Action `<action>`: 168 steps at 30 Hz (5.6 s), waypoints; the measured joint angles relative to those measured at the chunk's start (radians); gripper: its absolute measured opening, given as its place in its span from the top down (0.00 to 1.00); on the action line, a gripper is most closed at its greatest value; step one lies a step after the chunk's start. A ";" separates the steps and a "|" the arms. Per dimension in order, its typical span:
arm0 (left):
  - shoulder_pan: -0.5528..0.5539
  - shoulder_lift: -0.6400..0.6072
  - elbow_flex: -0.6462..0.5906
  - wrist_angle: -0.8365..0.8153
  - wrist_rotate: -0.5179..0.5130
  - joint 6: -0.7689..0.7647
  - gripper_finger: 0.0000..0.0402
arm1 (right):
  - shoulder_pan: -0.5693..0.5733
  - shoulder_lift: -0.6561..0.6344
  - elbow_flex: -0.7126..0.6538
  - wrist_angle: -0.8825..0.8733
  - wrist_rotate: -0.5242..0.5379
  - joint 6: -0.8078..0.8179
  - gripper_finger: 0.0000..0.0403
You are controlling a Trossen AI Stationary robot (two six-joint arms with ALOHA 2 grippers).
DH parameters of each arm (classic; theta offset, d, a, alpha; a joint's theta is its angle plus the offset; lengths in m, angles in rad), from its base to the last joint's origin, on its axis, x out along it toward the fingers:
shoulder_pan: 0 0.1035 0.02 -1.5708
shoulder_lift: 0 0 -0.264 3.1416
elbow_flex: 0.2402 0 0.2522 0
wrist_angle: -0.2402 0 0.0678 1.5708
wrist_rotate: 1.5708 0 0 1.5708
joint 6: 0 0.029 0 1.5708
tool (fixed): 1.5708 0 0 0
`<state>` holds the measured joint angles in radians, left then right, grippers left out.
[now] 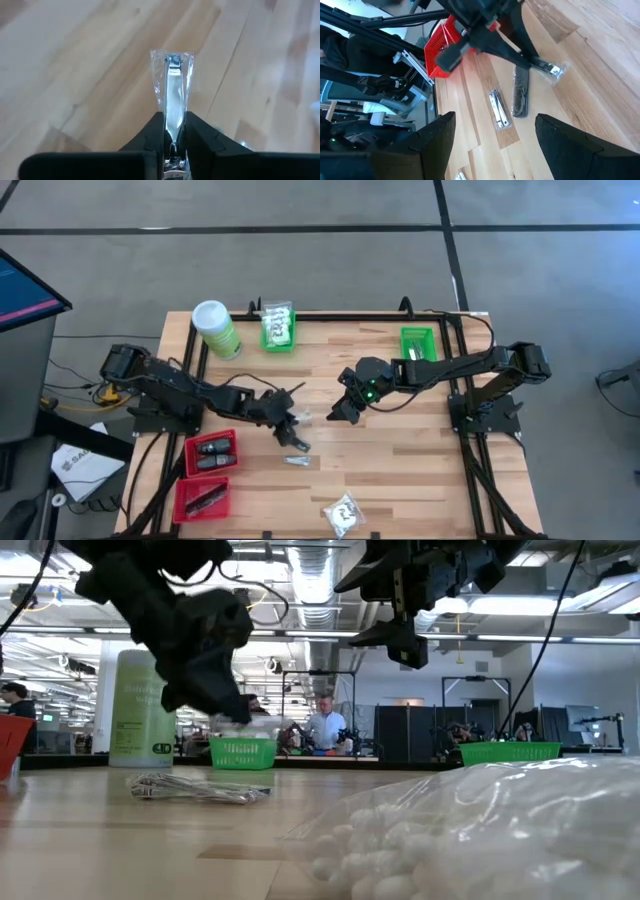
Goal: Pick & Place Travel size toiletries
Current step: Put the silver nail cutter into the top right green basket
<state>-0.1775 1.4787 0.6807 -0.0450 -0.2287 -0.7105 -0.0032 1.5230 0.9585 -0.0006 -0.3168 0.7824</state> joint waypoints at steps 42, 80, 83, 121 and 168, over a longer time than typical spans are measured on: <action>0.183 -0.496 0.002 0.407 -0.125 -0.167 0.89 | -0.108 0.072 0.147 0.659 0.270 0.152 0.34; 0.173 -0.483 0.002 0.455 -0.098 -0.160 0.89 | -0.118 0.139 0.283 0.532 0.315 0.157 0.39; 0.173 -0.483 0.002 0.453 -0.098 -0.159 0.89 | -0.118 0.139 0.283 0.532 0.315 0.157 0.46; 0.170 -0.489 0.002 0.413 0.020 -0.159 0.55 | -0.205 0.016 0.282 0.070 0.270 0.062 0.92; 0.110 -0.489 0.002 0.403 -0.062 -0.112 0.62 | -0.842 -0.107 -0.020 -0.863 0.471 -0.188 0.91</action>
<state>-0.0677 0.9901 0.6827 0.3580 -0.2909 -0.8227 -0.8456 1.4158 0.9385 -0.8634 0.1546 0.5942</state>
